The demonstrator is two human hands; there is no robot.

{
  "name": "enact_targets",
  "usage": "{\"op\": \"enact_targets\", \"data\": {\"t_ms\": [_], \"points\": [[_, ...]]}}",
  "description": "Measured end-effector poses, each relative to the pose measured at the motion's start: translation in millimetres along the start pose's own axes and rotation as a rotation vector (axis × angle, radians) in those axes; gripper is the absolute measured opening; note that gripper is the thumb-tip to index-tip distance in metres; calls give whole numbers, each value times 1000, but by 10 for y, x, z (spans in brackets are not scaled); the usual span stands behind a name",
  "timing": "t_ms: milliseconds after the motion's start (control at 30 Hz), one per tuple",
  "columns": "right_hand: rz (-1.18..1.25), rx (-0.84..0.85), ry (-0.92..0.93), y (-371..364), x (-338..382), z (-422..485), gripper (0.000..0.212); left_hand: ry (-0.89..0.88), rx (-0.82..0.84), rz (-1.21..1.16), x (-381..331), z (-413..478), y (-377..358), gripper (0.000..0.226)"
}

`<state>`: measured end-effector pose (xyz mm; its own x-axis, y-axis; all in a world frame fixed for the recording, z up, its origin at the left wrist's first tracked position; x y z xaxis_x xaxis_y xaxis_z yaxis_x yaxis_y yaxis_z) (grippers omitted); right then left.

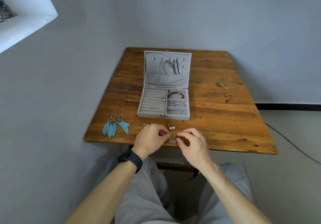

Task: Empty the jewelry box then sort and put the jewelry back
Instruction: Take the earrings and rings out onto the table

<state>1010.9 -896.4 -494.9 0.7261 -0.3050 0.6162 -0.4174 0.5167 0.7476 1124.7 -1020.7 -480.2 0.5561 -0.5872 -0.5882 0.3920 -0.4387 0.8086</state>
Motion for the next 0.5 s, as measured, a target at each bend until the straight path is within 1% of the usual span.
{"op": "enact_targets", "data": {"t_ms": [233,500], "points": [[29,38,-18,21,-4,-10,23,-36,0,-49,5,-33,71,20],[134,43,-37,225,109,159,23,-72,-162,-67,47,126,642,23]]}}
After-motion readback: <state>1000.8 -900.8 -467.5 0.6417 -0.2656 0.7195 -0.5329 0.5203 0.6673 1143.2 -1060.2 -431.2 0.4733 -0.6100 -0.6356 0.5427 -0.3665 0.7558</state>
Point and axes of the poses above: each hand's wrist, its own z-axis towards the middle knuckle, its own y-axis out of the back of the hand, x = y × z, the point moved 9 cm from there along z, towards the middle knuckle, and after that the axes turned 1 degree about -x, right-handed, at the moved point
